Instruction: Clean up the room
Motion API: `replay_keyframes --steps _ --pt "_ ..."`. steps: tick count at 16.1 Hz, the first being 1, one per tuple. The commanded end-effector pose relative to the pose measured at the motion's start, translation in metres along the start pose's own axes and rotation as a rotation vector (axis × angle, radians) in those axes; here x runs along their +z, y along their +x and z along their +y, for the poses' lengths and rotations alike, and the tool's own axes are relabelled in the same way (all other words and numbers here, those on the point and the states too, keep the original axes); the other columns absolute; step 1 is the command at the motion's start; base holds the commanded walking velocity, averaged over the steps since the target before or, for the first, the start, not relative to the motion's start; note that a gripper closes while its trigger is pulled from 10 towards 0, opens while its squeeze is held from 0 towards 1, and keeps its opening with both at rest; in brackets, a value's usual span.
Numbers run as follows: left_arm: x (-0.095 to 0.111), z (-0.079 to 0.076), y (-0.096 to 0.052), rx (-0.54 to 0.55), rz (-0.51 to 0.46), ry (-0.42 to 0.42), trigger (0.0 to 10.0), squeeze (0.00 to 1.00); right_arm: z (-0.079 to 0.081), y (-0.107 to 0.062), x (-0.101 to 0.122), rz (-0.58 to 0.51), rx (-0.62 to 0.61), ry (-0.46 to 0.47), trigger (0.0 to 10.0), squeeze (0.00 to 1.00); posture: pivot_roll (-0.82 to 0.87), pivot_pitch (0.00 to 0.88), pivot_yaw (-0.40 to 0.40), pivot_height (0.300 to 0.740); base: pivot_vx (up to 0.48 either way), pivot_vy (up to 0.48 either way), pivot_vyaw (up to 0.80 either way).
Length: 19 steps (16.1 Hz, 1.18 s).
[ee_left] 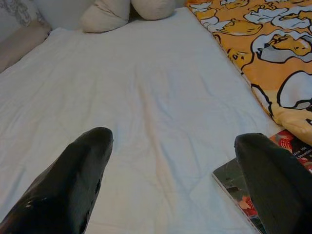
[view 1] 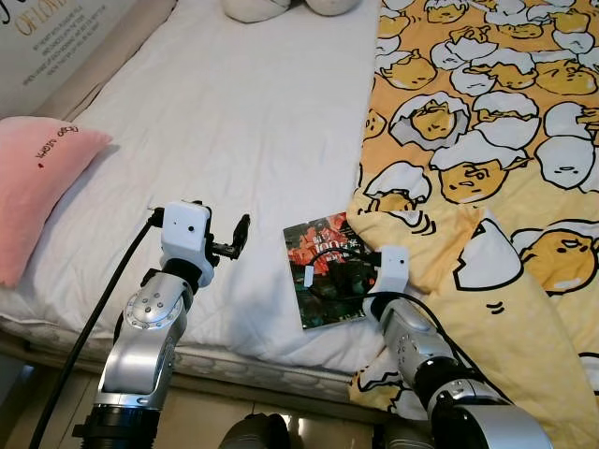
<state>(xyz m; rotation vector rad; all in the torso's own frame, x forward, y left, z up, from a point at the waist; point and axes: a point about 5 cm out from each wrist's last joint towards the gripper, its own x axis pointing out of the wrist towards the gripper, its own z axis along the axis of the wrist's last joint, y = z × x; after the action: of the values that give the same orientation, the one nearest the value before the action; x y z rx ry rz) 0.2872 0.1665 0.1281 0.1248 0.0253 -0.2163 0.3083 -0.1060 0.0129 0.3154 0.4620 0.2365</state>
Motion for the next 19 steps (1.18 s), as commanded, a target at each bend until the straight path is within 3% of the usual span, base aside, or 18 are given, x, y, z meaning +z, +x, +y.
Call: replay_keyframes --steps 1,7,13,16,19 --pt "0.0 0.004 -0.002 0.008 0.008 0.003 10.0 0.0 0.01 -0.002 -0.021 0.087 0.028 0.036 0.0 0.0 0.03 0.168 0.123 0.74 0.0 0.0 0.0" --pt "-0.001 0.001 0.005 0.007 0.005 -0.002 10.0 0.0 0.013 0.004 -0.007 0.082 0.067 0.029 0.0 0.0 0.01 0.161 0.114 0.74 0.0 0.0 0.0" --pt "-0.003 0.0 0.013 -0.006 0.014 0.005 10.0 0.0 0.019 0.008 0.006 0.032 0.098 0.14 0.0 0.0 0.0 0.124 0.12 0.74 0.0 0.0 0.0" --pt "-0.014 0.007 0.016 0.064 0.063 -0.072 10.0 0.0 0.022 0.009 0.017 -0.039 0.119 0.105 0.0 0.0 -0.02 0.099 0.121 0.74 0.0 0.0 0.0" --pt "-0.017 0.012 0.016 0.103 0.06 -0.091 10.0 0.0 0.031 0.009 0.039 -0.147 0.17 0.032 0.0 0.0 -0.03 0.076 0.12 0.74 0.0 0.0 0.0"
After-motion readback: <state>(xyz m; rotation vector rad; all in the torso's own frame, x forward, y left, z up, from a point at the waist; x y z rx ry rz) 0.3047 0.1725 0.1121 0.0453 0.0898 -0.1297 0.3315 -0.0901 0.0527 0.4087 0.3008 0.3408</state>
